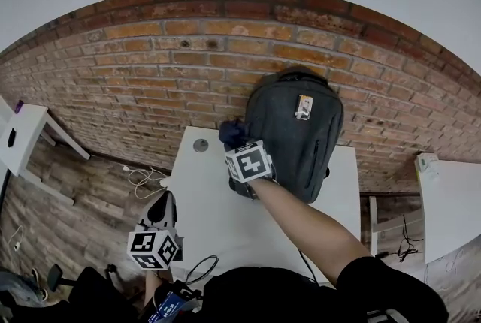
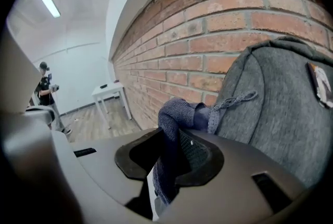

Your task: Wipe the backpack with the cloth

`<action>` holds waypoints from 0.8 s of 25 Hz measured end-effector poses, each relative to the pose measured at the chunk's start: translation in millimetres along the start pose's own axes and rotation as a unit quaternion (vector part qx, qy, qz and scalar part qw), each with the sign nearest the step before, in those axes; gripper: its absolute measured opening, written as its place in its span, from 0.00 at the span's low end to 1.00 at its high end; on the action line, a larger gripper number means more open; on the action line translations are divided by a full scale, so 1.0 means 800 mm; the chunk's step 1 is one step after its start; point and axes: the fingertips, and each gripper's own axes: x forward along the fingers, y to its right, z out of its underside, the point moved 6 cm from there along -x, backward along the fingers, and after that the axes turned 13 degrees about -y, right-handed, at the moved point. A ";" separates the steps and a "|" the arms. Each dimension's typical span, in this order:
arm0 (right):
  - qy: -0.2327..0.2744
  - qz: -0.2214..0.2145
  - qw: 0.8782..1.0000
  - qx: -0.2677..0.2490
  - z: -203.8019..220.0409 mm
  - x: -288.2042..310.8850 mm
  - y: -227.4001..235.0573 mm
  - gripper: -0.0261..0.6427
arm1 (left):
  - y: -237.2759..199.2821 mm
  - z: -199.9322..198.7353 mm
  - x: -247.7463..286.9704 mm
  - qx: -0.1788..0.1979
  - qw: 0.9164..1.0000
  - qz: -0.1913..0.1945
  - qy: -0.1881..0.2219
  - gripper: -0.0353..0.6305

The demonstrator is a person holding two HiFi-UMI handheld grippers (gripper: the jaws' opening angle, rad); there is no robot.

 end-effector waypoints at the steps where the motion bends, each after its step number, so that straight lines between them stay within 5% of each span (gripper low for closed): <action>1: -0.007 0.001 1.000 -0.007 0.010 0.005 -0.006 0.17 | -0.001 0.000 -0.001 0.000 1.000 -0.001 0.000 0.04; 20: -0.123 -0.018 0.990 -0.066 0.180 0.041 -0.068 0.17 | -0.005 0.012 -0.020 -0.010 1.000 -0.009 0.002 0.04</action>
